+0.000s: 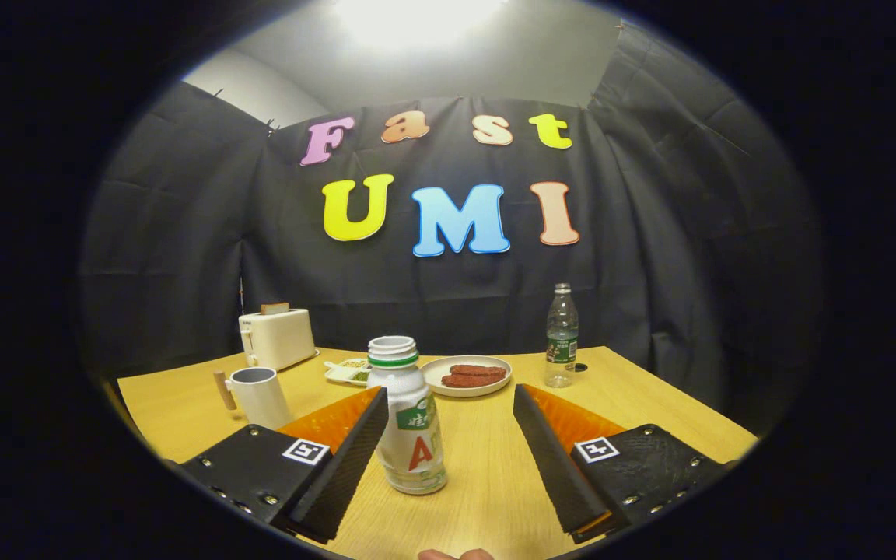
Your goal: Take the bottle from table, then pour the juice into the cup, finally place the bottle on the coaster
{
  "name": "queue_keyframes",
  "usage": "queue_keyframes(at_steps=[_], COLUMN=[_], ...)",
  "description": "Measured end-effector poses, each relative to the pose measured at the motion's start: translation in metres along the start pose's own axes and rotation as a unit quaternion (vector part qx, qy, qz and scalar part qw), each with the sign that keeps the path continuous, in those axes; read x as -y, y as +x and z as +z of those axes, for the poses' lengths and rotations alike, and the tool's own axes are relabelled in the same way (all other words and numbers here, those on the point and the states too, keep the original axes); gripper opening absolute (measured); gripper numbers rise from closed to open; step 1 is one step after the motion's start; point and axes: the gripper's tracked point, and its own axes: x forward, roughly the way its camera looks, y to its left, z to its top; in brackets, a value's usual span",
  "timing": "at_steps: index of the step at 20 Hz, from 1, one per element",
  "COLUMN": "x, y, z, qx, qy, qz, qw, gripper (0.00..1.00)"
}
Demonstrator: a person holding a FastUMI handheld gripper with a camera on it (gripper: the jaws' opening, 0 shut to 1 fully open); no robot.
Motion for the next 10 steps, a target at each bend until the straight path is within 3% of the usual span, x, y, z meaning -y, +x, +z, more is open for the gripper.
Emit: queue_keyframes(at_steps=[5, 10], x=[-0.032, -0.027], y=[0.019, 0.05], z=[-0.019, -0.034], qx=[-0.013, -0.025], qy=[0.005, 0.0], qz=[0.008, -0.035], qw=[1.0, 0.999], gripper=[0.99, 0.99])
